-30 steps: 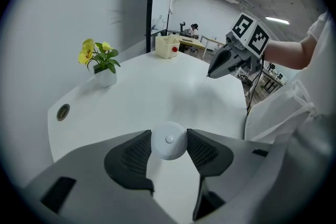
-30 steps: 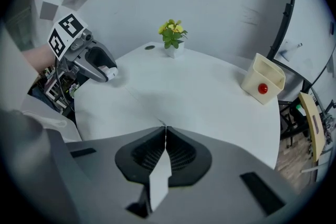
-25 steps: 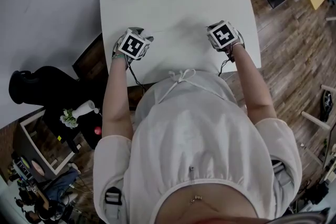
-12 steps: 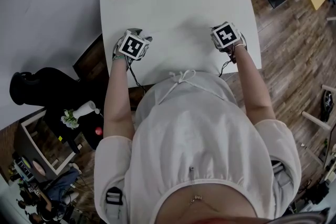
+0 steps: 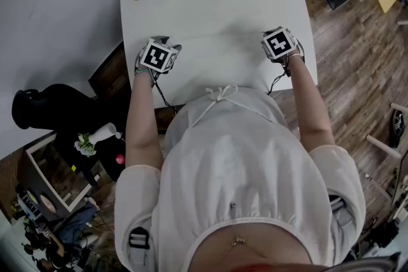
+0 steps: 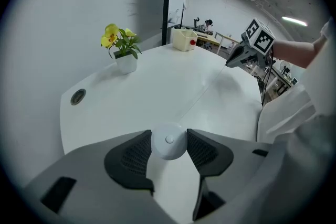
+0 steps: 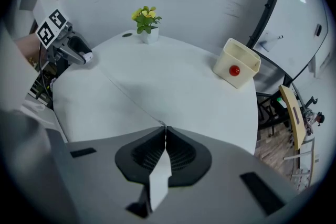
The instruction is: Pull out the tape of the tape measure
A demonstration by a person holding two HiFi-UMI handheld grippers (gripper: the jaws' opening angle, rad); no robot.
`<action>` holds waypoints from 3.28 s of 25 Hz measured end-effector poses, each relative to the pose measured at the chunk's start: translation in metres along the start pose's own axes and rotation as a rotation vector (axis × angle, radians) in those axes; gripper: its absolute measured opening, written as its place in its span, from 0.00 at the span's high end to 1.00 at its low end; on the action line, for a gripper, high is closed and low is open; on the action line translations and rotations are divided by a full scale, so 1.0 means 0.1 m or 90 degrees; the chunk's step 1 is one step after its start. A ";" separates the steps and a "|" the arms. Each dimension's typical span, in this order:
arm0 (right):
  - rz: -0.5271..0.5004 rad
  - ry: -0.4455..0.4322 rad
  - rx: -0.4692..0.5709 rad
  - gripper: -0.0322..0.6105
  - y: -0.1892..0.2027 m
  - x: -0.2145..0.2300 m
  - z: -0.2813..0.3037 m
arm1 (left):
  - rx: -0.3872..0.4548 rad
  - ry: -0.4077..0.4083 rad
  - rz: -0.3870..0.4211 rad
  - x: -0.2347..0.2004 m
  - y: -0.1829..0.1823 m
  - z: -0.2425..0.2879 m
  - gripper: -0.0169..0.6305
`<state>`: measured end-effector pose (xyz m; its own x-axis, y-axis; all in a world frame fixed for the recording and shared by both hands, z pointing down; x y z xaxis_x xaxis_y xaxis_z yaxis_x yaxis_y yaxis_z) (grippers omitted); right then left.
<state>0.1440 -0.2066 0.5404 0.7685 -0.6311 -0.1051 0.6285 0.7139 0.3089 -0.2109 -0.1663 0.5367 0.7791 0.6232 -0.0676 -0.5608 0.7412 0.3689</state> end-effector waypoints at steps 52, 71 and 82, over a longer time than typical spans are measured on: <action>0.118 0.033 -0.007 0.68 0.07 0.16 0.47 | 0.000 -0.014 -0.038 -0.26 0.02 0.42 0.62; 0.091 0.049 0.290 0.75 -0.40 -0.21 -0.55 | 0.241 -0.147 -0.030 -0.25 -0.17 -0.62 0.60; 0.068 0.073 0.465 0.94 -0.70 -0.52 -1.27 | 0.473 -0.217 -0.060 -0.11 -0.41 -1.67 0.92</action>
<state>0.0752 -0.1853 0.4042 0.8540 -0.5052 -0.1242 0.3399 0.3611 0.8684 -0.2435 -0.1623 0.3673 0.9232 0.3675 0.1124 -0.2504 0.3533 0.9014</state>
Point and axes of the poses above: the fingertips, and each gripper's own axes: z forward along the fingers, x to its right, y out of its underside, the point moved 6 cm from there along -z, backward along the fingers, and after that the axes turned 4 degrees about -x, right-handed, at the moved point
